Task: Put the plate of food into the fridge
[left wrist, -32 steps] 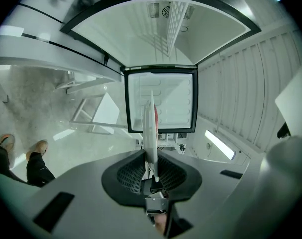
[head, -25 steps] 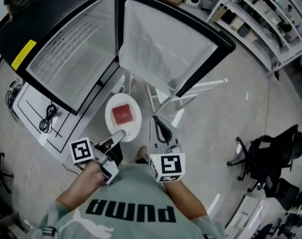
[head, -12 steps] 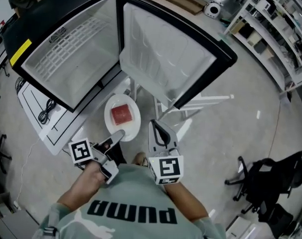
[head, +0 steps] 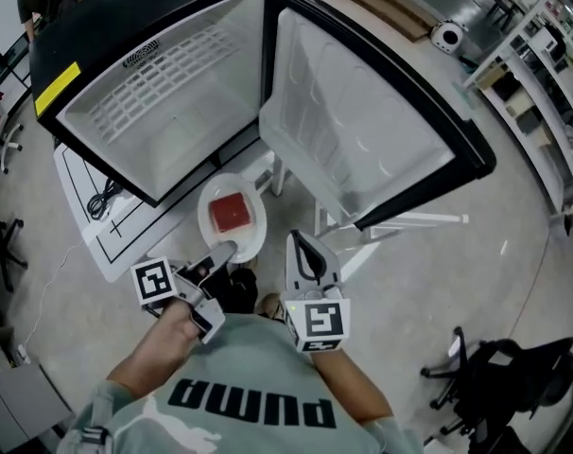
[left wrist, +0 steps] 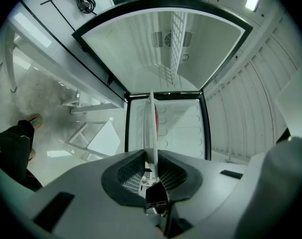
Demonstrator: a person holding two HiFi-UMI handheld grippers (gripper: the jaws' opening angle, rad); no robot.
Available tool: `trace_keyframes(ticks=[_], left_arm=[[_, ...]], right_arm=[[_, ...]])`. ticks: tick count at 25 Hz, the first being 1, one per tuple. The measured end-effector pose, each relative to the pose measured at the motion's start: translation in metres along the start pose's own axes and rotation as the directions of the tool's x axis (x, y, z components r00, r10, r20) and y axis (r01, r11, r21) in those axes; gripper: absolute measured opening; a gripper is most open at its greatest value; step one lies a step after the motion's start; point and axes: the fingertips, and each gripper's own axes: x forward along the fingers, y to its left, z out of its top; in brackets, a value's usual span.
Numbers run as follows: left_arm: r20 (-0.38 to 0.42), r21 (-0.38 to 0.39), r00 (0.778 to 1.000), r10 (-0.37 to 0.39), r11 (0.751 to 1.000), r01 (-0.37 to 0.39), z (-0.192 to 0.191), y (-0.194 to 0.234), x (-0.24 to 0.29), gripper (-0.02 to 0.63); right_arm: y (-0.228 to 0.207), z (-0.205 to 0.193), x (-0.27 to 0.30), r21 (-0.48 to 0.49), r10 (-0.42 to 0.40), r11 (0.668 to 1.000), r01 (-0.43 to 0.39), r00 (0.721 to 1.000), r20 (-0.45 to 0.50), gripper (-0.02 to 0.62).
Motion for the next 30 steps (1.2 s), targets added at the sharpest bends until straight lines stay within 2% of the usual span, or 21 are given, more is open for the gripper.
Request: trace_keyframes(ticks=[10, 21, 30], left_arm=[[0.031, -0.008, 0.999, -0.018, 1.0, 0.018, 0.066, -0.008, 0.04, 0.06], [0.196, -0.025, 0.98, -0.009, 1.0, 0.015, 0.157, 0.016, 0.066, 0.06], [0.281, -0.037, 0.96, 0.022, 0.999, -0.012, 0.212, 0.031, 0.08, 0.06]], right_arm=[[-0.012, 0.021, 0.069, -0.034, 0.013, 0.999, -0.014, 1.0, -0.011, 0.005], [0.0, 0.033, 0.146, -0.094, 0.091, 0.991, -0.096, 0.994, -0.054, 0.005], [0.005, 0.042, 0.192, -0.162, 0.131, 0.977, -0.141, 0.989, -0.072, 0.005]])
